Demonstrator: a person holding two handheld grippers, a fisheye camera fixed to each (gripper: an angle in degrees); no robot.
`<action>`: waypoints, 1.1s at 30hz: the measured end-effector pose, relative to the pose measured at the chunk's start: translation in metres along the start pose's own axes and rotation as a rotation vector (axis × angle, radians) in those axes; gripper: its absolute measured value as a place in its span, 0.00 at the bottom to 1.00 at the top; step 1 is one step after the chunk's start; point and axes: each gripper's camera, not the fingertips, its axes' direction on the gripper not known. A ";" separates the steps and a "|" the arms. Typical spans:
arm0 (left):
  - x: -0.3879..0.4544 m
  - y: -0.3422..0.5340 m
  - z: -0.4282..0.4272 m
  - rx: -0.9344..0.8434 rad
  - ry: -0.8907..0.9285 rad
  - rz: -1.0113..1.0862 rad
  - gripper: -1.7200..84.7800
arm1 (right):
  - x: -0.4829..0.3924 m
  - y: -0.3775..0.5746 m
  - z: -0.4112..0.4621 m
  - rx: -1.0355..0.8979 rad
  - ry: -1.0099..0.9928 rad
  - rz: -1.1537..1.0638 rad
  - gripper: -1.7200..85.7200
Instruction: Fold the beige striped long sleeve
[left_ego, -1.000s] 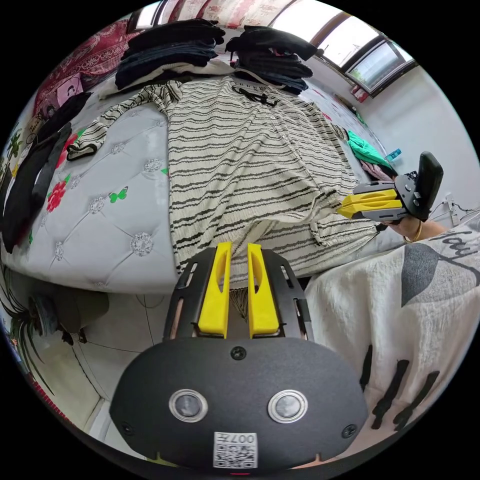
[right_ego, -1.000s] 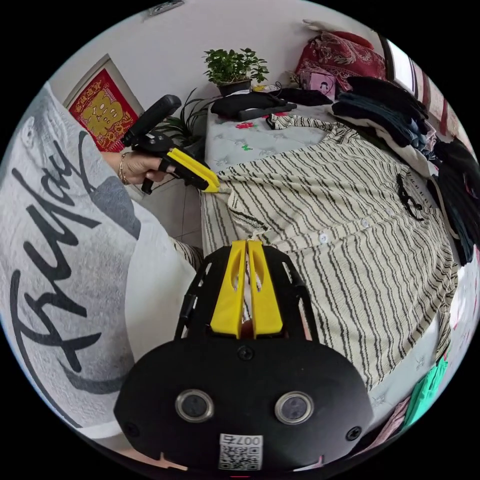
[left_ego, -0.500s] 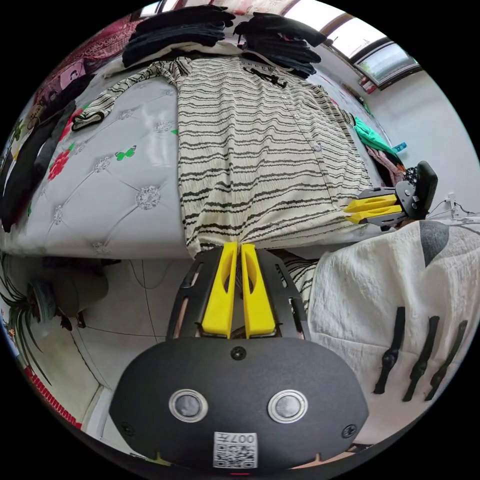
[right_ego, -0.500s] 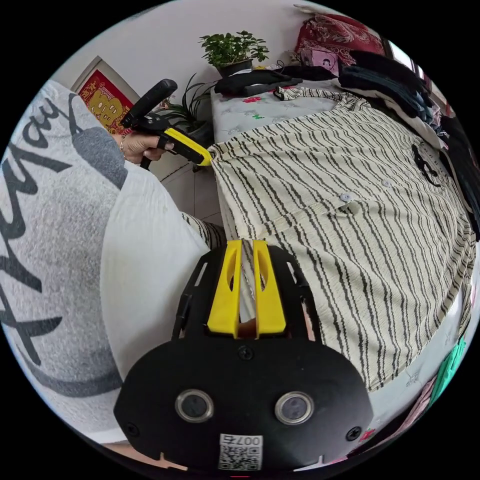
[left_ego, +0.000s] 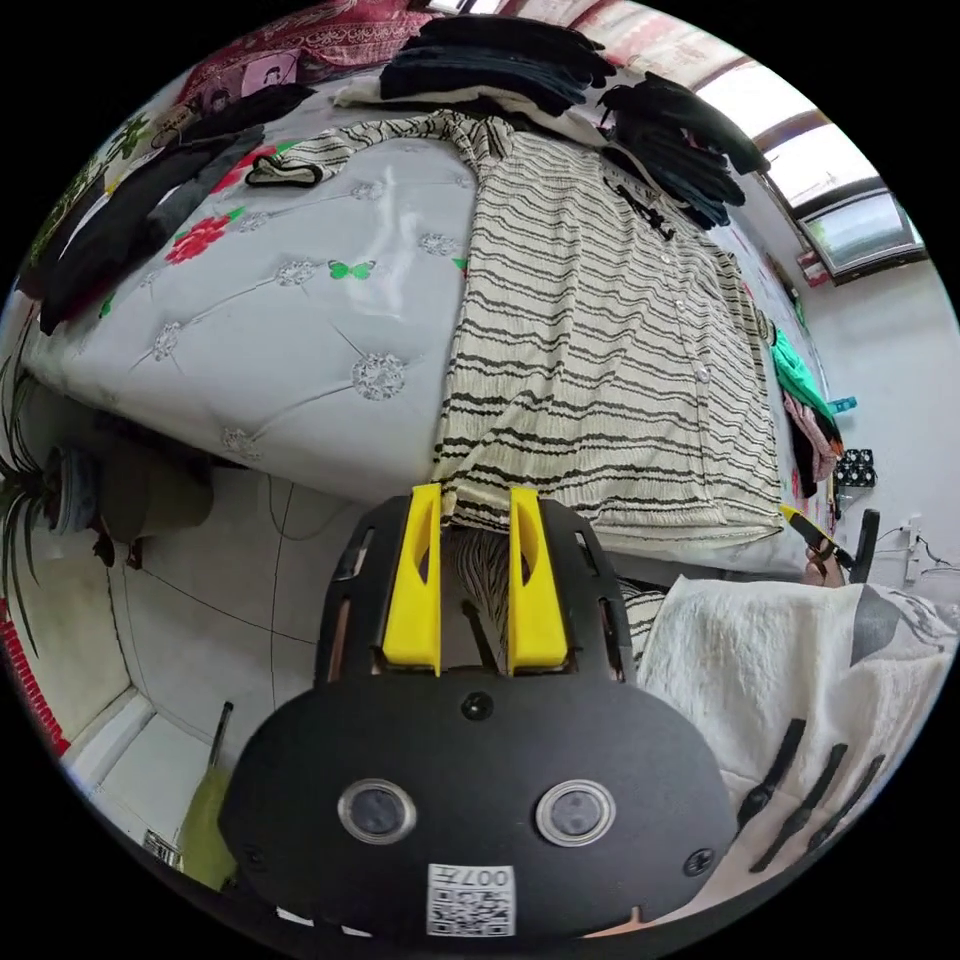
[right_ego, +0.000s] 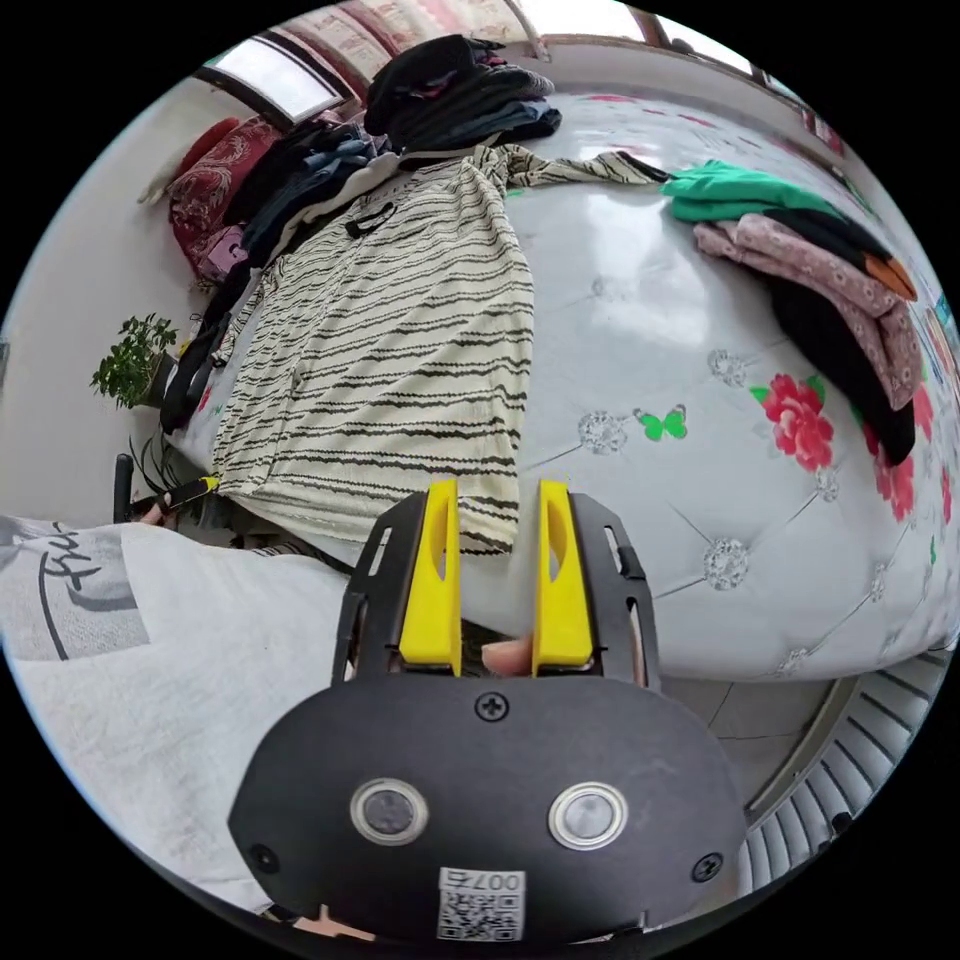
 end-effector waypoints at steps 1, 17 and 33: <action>0.002 -0.002 0.001 -0.010 -0.020 0.024 0.09 | -0.006 0.005 -0.001 0.044 0.039 -0.013 0.05; -0.045 0.018 -0.016 0.002 0.074 -0.060 0.06 | -0.035 0.053 -0.028 0.078 0.131 -0.124 0.02; -0.201 -0.175 -0.052 0.313 0.023 -0.145 0.14 | -0.193 -0.043 0.007 0.074 0.113 -0.264 0.02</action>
